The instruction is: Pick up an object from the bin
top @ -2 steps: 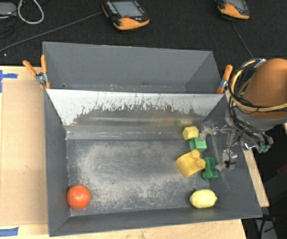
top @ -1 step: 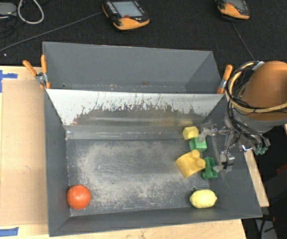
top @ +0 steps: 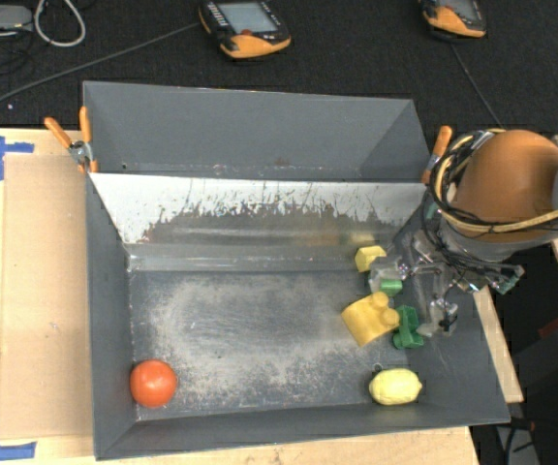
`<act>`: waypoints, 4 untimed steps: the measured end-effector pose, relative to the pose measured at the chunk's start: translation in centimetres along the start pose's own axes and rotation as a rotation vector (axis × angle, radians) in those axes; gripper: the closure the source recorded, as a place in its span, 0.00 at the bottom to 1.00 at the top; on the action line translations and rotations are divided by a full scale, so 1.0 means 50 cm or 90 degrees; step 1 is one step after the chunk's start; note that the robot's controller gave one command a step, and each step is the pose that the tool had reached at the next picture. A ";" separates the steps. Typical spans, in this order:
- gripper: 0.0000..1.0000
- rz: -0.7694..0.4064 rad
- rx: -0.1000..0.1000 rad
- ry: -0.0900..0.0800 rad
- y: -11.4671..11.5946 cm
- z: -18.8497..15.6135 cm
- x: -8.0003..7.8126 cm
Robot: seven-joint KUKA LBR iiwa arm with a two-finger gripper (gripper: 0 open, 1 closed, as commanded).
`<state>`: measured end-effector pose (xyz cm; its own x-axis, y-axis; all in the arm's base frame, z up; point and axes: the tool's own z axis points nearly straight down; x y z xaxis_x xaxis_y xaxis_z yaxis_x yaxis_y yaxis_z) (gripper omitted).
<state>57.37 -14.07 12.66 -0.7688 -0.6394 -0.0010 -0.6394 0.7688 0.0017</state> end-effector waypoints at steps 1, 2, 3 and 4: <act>0.00 0.022 0.002 -0.005 0.006 0.109 -0.004; 1.00 -0.104 0.003 -0.004 0.004 0.113 -0.011; 1.00 -0.104 0.003 -0.004 0.004 0.113 -0.011; 1.00 -0.104 0.002 -0.004 0.006 0.101 -0.012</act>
Offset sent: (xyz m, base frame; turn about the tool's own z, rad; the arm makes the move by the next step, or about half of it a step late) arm 0.0020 0.0038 -0.0566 -0.1654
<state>57.63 -13.43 7.63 -0.6545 -0.7561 -0.0077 -0.7561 0.6545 -0.0022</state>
